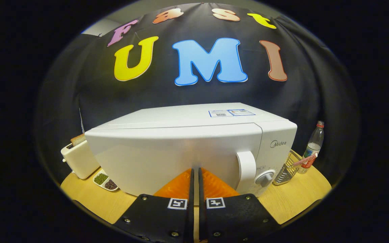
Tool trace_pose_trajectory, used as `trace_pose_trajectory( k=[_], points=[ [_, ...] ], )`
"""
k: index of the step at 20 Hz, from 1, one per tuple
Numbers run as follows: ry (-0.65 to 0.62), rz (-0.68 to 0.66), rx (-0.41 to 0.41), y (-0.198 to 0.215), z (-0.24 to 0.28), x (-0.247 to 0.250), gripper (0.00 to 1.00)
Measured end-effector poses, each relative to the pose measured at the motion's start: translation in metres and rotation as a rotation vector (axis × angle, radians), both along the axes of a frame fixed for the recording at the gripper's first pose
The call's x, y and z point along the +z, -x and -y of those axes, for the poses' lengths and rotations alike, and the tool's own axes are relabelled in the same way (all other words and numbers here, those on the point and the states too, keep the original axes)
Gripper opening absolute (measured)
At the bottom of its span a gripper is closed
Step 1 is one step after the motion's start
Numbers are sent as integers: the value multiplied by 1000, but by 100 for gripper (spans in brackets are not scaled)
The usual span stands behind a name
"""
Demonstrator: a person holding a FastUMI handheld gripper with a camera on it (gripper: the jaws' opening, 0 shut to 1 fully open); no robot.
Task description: Open the microwave, put the food inside, and close the microwave door.
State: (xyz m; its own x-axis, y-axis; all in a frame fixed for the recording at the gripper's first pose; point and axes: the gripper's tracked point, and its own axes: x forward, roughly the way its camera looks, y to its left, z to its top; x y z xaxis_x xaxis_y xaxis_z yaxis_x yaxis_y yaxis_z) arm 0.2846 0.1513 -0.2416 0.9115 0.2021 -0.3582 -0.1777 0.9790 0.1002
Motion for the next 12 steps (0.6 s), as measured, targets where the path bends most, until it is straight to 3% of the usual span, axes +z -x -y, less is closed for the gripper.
trace_pose_trajectory(
  k=[12],
  points=[
    [14, 163, -4, 92, 15, 89, 6]
  ],
)
